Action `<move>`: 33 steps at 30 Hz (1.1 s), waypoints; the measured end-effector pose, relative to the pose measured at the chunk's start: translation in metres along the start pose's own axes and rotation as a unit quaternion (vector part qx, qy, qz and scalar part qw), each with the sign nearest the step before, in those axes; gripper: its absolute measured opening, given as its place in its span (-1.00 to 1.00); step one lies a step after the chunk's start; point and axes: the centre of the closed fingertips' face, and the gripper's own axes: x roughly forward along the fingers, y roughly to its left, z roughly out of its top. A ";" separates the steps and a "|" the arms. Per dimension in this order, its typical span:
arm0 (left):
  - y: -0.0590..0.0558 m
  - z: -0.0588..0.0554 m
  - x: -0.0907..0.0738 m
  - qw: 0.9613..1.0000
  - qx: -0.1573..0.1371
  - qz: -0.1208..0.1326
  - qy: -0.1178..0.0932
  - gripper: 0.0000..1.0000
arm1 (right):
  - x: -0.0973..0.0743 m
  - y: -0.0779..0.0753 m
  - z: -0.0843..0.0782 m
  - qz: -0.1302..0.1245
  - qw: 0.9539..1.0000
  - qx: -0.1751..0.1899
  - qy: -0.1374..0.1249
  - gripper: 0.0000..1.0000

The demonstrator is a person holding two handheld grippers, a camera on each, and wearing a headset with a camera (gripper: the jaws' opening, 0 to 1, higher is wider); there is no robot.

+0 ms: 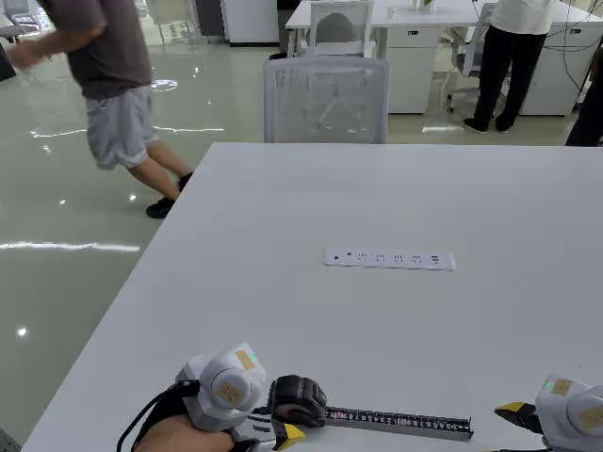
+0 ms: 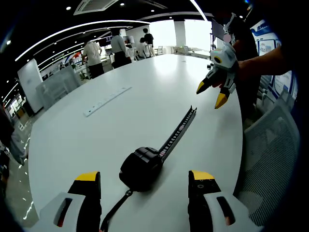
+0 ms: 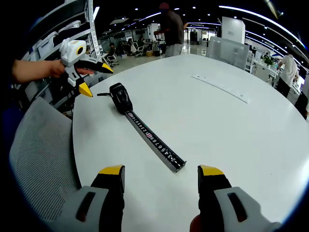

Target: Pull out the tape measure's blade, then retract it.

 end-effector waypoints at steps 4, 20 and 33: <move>-0.002 0.002 -0.007 1.000 -0.017 0.007 -0.009 0.46 | -0.006 0.006 0.004 -0.004 1.000 0.008 -0.008 0.19; -0.017 -0.004 -0.030 0.998 -0.063 0.022 -0.018 0.60 | -0.025 0.024 0.004 -0.018 0.999 0.034 -0.025 0.36; -0.030 -0.006 -0.045 0.995 -0.090 0.032 -0.025 0.69 | -0.046 0.035 -0.003 -0.030 0.998 0.053 -0.036 0.47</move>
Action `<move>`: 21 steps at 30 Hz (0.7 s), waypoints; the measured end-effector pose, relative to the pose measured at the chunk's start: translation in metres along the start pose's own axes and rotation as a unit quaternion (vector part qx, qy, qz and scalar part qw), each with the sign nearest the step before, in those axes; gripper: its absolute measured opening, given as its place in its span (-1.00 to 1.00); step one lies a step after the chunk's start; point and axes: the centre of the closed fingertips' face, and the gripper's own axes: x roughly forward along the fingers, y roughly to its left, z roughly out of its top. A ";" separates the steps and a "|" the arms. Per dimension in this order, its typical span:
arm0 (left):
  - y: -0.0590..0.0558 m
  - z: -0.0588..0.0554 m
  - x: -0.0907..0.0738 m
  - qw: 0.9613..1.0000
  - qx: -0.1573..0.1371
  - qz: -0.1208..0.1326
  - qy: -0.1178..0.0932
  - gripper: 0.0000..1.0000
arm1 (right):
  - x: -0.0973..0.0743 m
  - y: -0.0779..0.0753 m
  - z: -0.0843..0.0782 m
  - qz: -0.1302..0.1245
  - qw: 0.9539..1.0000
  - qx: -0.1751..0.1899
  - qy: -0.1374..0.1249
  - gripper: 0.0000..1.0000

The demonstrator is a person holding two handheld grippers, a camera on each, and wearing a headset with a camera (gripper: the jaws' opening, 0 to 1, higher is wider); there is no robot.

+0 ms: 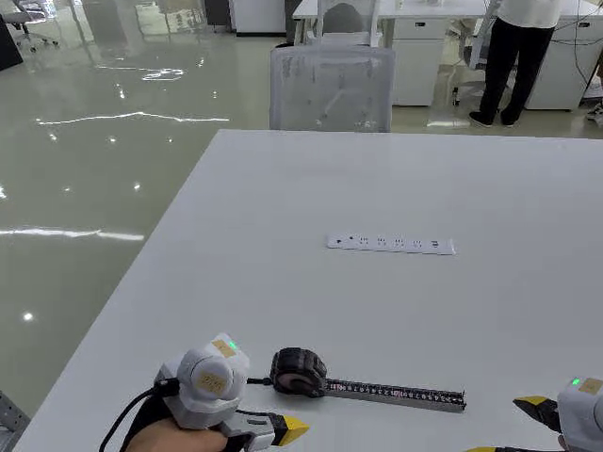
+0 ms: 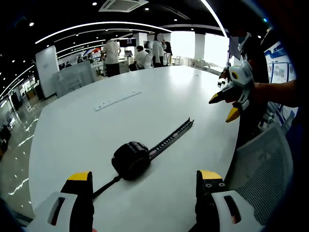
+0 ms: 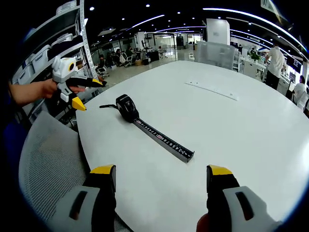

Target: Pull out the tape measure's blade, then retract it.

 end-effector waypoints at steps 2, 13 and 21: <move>-0.002 0.000 -0.002 1.000 -0.003 0.000 -0.001 0.70 | -0.004 0.003 0.001 -0.001 1.000 0.002 -0.001 0.49; -0.011 -0.005 -0.018 1.000 -0.022 0.008 -0.004 0.79 | -0.019 0.010 0.005 -0.010 1.000 0.011 -0.009 0.58; -0.012 -0.009 -0.029 0.999 -0.037 0.016 -0.008 0.81 | -0.029 0.019 0.008 -0.015 1.000 0.011 -0.014 0.64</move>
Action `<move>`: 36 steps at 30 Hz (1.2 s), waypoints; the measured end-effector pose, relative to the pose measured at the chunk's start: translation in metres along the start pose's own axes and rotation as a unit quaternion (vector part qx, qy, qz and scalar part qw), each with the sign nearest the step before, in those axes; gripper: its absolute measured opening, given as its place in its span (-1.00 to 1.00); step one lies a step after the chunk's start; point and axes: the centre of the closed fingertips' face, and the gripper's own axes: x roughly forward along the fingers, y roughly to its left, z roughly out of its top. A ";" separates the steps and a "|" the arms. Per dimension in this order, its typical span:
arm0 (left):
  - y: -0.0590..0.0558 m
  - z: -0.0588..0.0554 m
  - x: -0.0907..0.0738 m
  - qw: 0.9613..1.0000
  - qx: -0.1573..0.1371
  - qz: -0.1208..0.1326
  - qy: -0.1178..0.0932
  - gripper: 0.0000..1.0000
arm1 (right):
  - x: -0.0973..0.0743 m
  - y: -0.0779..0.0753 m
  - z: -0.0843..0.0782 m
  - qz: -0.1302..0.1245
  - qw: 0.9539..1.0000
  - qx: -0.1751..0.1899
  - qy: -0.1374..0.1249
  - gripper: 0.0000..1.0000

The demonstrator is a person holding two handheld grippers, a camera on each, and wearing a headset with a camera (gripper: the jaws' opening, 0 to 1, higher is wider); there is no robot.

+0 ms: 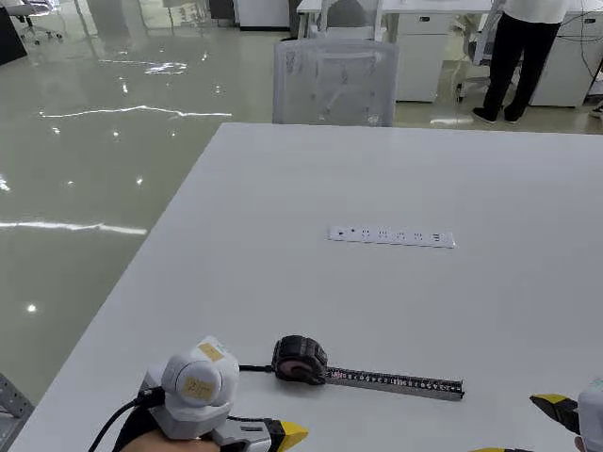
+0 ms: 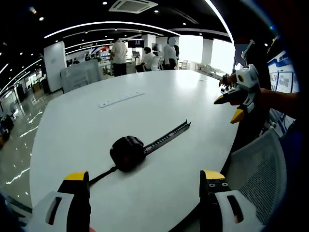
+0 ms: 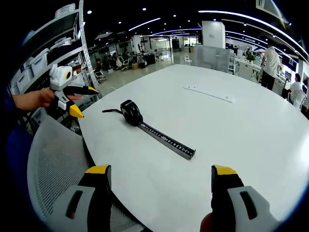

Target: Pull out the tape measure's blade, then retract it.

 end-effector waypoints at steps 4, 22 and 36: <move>0.000 -0.002 -0.005 1.000 -0.010 0.004 0.000 0.84 | -0.006 0.003 0.001 -0.002 1.000 0.003 -0.003 0.70; 0.002 -0.002 -0.030 0.999 -0.034 0.012 -0.008 0.95 | -0.032 0.012 0.009 -0.014 1.000 0.006 -0.006 0.91; 0.005 -0.001 -0.058 0.999 -0.046 0.020 -0.012 1.00 | -0.059 0.016 -0.001 -0.021 1.000 0.013 0.003 1.00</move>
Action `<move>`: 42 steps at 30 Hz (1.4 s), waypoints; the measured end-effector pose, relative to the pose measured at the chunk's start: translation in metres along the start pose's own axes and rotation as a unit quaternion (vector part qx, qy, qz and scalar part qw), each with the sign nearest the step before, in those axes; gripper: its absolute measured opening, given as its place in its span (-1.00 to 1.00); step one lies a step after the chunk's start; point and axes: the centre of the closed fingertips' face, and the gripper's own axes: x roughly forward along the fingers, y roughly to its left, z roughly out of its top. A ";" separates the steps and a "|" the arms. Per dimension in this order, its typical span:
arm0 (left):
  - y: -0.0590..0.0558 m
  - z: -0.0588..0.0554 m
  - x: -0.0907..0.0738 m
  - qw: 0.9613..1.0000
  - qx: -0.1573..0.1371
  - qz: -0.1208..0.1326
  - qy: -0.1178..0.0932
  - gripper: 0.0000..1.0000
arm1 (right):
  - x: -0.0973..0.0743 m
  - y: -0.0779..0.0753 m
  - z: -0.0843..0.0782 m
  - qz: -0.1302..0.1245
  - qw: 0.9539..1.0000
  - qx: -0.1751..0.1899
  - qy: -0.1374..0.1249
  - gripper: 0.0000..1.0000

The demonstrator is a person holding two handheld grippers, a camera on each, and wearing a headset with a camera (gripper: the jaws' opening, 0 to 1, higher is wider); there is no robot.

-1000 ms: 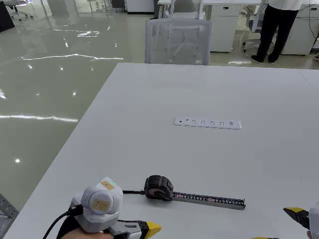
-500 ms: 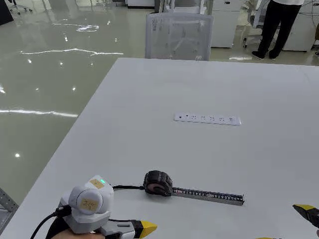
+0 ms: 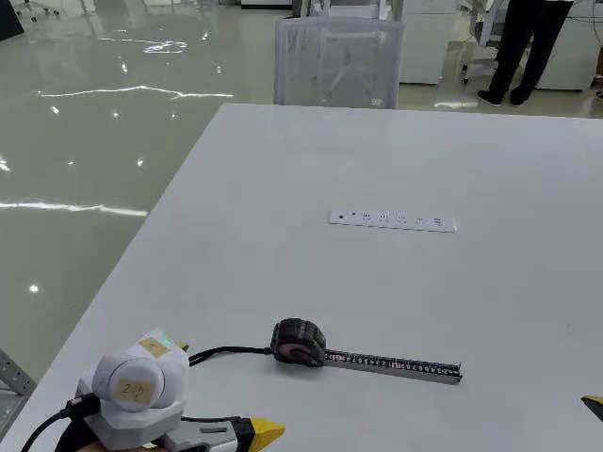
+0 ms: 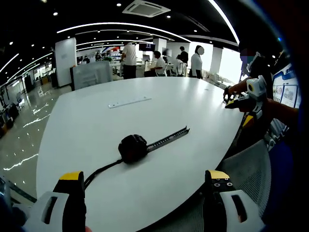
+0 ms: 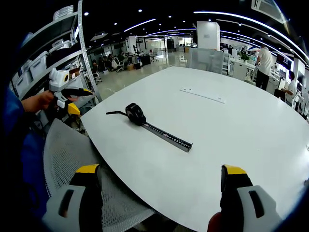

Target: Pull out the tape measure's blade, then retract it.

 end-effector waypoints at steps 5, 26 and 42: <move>0.005 -0.006 -0.008 1.000 -0.015 0.001 0.001 1.00 | -0.011 0.002 -0.002 -0.003 1.000 0.002 0.005 1.00; 0.008 -0.009 -0.031 1.000 -0.026 -0.002 0.000 1.00 | -0.030 0.007 0.002 -0.014 1.000 0.006 0.004 1.00; 0.012 -0.009 -0.031 1.000 -0.022 0.000 -0.001 1.00 | -0.032 0.005 0.000 -0.017 1.000 0.006 0.004 1.00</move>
